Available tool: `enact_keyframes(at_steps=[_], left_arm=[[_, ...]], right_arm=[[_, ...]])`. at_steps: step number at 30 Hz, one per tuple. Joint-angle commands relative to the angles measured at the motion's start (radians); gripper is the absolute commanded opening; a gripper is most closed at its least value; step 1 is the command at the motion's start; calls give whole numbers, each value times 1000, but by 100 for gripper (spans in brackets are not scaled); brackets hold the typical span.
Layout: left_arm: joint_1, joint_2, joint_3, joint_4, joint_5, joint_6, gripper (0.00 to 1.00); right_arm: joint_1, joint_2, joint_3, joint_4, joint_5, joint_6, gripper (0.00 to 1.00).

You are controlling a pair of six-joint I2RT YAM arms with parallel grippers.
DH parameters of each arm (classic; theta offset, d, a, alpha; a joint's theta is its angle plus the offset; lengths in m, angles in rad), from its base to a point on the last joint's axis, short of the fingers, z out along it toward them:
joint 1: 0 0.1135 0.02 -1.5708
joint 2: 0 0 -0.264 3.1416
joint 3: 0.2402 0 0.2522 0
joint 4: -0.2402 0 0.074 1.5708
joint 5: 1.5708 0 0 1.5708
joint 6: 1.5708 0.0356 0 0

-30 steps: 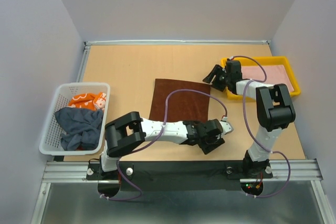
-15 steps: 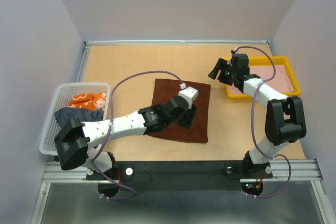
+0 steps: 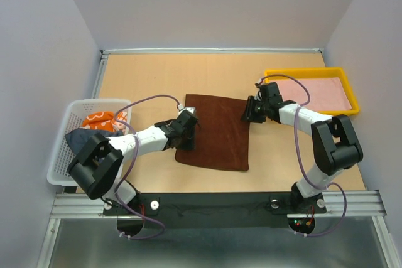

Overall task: Fold and stack the towels
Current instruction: Fold the towel

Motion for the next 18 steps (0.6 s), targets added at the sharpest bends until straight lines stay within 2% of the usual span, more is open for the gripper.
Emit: enact_keyframes(at_steps=[1, 2, 8, 14, 15, 17, 18], left_arm=[[9, 6, -91, -41, 113, -82, 37], [9, -13, -114, -39, 154, -100, 37], [18, -157, -277, -36, 191, -215, 38], [18, -291, -320, -70, 182, -278, 37], [18, -306, -288, -94, 167, -268, 44], [20, -333, -236, -117, 126, -243, 53], [24, -333, -167, -139, 77, -210, 62]], right_arm=[[-7, 65, 13, -3, 64, -35, 36], [-7, 81, 30, -3, 98, -56, 36], [-30, 183, 93, -6, 164, -112, 36], [-31, 128, 150, -23, 149, -225, 39], [-31, 117, 176, -28, 139, -250, 41], [-31, 96, 205, -48, 113, -306, 45], [-31, 92, 243, -56, 83, -360, 50]])
